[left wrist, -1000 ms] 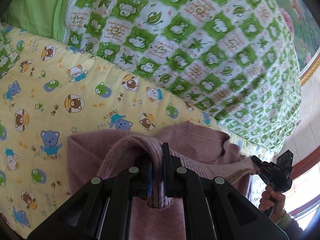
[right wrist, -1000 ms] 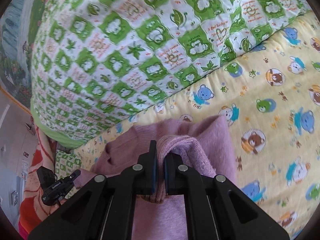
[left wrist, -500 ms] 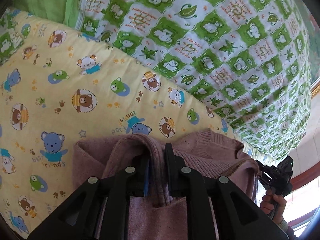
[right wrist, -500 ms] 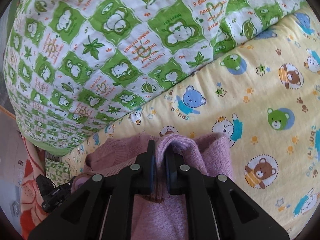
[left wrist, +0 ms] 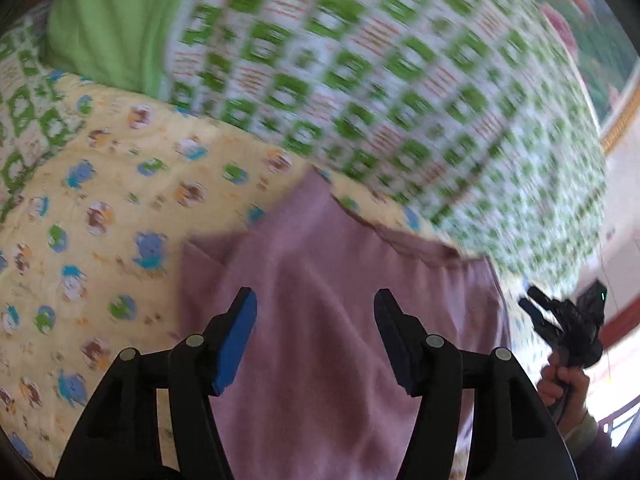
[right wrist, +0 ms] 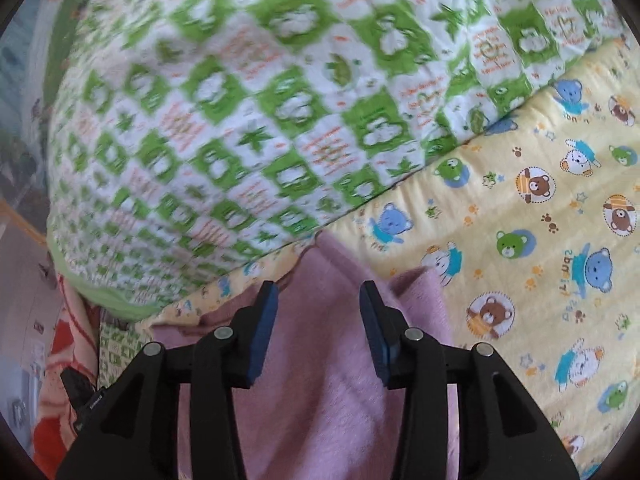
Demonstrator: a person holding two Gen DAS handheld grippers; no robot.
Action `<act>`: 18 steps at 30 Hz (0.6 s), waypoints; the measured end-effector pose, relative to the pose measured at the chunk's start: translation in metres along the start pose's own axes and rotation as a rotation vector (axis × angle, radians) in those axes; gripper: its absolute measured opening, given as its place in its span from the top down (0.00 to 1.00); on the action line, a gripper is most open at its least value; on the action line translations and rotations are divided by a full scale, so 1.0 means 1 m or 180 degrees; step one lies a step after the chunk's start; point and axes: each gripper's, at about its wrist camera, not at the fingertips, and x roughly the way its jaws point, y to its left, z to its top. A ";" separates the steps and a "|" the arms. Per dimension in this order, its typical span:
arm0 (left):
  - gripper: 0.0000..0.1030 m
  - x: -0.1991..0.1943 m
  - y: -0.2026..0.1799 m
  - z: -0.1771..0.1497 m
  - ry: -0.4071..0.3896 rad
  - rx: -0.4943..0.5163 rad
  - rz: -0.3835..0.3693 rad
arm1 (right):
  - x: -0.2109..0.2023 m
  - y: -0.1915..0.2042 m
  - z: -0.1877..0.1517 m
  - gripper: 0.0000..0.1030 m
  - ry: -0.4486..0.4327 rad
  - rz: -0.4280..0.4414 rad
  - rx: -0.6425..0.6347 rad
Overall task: Fold small clothes
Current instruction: 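Lay the hem onto the sweater body and open both grippers, then smooth the folded sweater with both open grippers and withdraw them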
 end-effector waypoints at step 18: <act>0.42 0.103 -0.061 -0.034 0.0462 0.0721 0.0098 | 0.100 0.060 -0.087 0.57 0.0940 0.0232 -0.1285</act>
